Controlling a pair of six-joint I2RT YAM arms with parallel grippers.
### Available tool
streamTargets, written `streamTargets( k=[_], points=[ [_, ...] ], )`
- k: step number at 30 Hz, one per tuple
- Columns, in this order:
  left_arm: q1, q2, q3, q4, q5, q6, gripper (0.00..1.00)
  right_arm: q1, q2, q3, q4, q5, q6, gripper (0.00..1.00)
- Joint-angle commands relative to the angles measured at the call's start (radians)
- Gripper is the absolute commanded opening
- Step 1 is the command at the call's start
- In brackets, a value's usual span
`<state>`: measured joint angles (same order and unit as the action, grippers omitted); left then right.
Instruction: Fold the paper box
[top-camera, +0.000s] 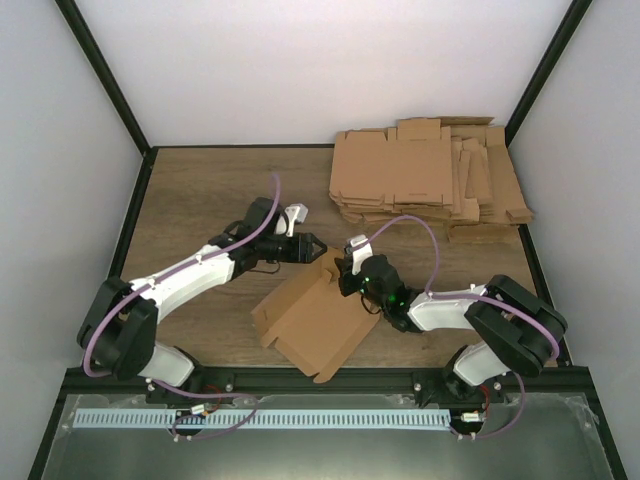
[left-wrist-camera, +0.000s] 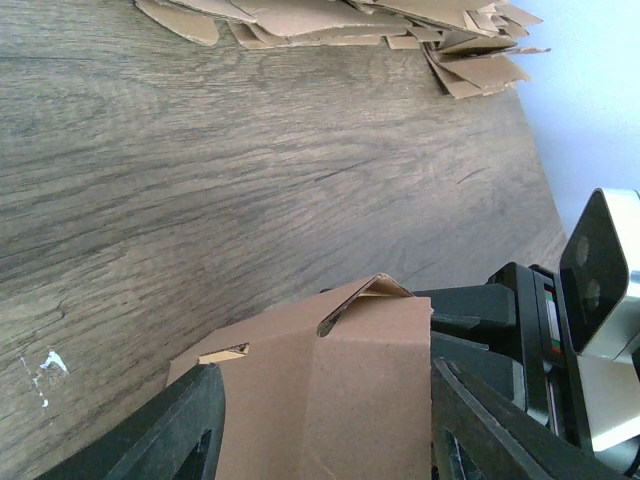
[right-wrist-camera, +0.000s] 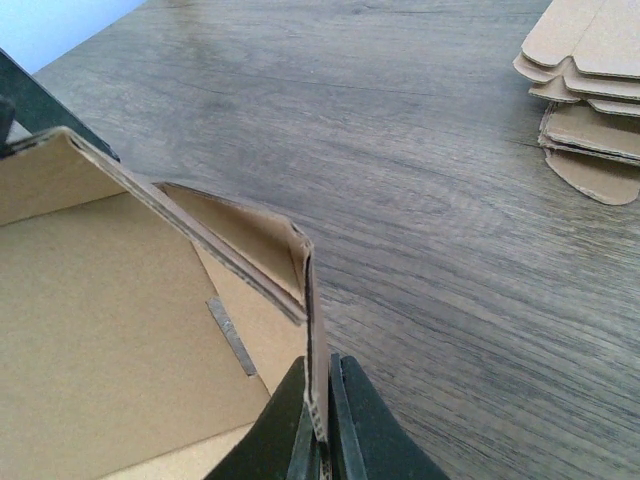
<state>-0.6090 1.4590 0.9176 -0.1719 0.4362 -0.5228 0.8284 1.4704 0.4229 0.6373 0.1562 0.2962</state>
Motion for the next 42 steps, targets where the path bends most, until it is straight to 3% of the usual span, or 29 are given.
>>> streamTargets(
  k=[1,20,28,42],
  points=[
    [0.002,0.02,0.0,0.014,0.014,-0.002,0.58,0.017,0.013,-0.008,-0.045,-0.017,-0.005,0.06],
    [0.0,0.04,-0.021,-0.013,0.023,0.016,0.5,0.018,0.005,-0.008,-0.048,-0.026,-0.003,0.06],
    [-0.003,0.024,-0.03,-0.058,-0.009,0.04,0.49,0.086,0.028,0.021,-0.073,0.035,-0.01,0.06],
    [-0.04,0.005,-0.019,-0.131,-0.108,0.089,0.48,0.092,-0.001,0.037,-0.11,0.034,-0.002,0.06]
  ],
)
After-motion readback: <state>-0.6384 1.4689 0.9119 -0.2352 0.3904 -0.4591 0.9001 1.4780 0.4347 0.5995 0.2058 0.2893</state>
